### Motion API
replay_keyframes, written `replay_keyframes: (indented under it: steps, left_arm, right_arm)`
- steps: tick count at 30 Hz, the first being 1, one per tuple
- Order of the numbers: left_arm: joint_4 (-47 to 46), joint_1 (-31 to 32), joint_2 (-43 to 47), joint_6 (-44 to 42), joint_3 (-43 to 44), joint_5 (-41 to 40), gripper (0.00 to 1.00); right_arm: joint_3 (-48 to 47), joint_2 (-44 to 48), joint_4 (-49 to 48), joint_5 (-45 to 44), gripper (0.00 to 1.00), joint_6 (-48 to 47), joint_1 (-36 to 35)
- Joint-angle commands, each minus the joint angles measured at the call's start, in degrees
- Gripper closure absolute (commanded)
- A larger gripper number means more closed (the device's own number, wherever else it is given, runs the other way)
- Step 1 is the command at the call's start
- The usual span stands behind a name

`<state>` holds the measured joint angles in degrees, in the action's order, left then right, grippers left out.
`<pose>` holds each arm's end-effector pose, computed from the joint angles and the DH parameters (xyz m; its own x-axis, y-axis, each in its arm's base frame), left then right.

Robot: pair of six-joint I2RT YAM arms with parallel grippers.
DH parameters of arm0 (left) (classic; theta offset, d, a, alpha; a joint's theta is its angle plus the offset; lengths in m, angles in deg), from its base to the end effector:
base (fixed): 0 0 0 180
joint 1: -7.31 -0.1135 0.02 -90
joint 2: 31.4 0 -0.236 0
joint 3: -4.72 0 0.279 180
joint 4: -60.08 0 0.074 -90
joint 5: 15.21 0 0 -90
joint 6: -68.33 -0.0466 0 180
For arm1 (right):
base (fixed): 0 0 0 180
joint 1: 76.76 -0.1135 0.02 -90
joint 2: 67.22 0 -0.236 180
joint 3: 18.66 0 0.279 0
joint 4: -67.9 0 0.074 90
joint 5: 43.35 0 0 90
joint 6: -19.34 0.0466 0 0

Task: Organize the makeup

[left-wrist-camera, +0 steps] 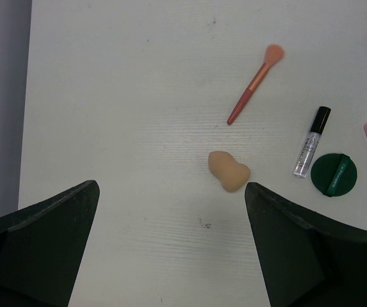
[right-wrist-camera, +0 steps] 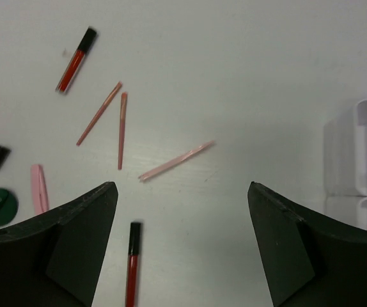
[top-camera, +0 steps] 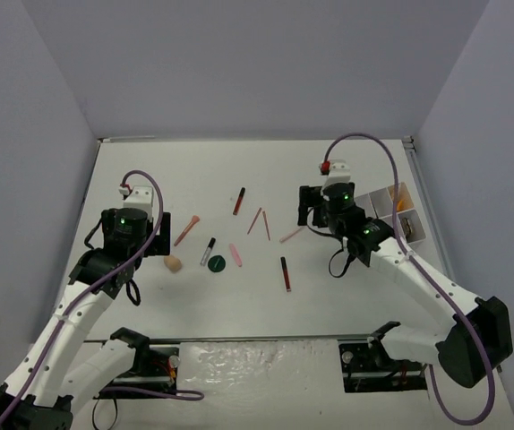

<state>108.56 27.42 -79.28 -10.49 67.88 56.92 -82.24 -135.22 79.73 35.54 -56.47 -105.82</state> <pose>0.2208 -0.0656 0.2973 -0.5211 -0.0057 -0.8535 -0.0152 0.9999 0.0026 0.2882 0.1499 0.2773 -0.3143 0.1005 -0.9440 -0.2453 0.9520 0.1831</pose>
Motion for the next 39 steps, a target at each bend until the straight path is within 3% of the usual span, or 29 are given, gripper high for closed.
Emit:
replay_keyframes:
  steps: [1, 10, 25, 35, 39]
  left_arm:
    - [-2.36, -0.52, -0.24, 0.30, 0.68, -0.80, 0.03]
    - [-2.22, -0.52, -0.34, 0.41, 0.59, -1.64, 0.03]
    - [-2.13, -0.61, -0.37, 0.42, 0.59, -1.57, 0.03]
    - [-2.22, -0.61, -0.64, 0.42, 0.68, -1.20, 0.03]
    - [-2.13, -0.61, -0.49, 0.40, 0.68, -1.44, 0.03]
  right_arm:
    - [-0.45, -4.64, 6.41, -0.04, 0.20, 7.67, -5.63]
    - [-0.54, -16.38, 5.88, -0.31, 0.30, 13.85, -13.87]
    - [1.66, -24.84, 2.61, -2.37, 0.69, 18.20, -18.97]
    - [2.55, -26.04, 4.10, -4.44, 0.71, 19.12, -20.42]
    - [2.73, -25.52, 4.47, -4.79, 0.93, 18.67, -21.01]
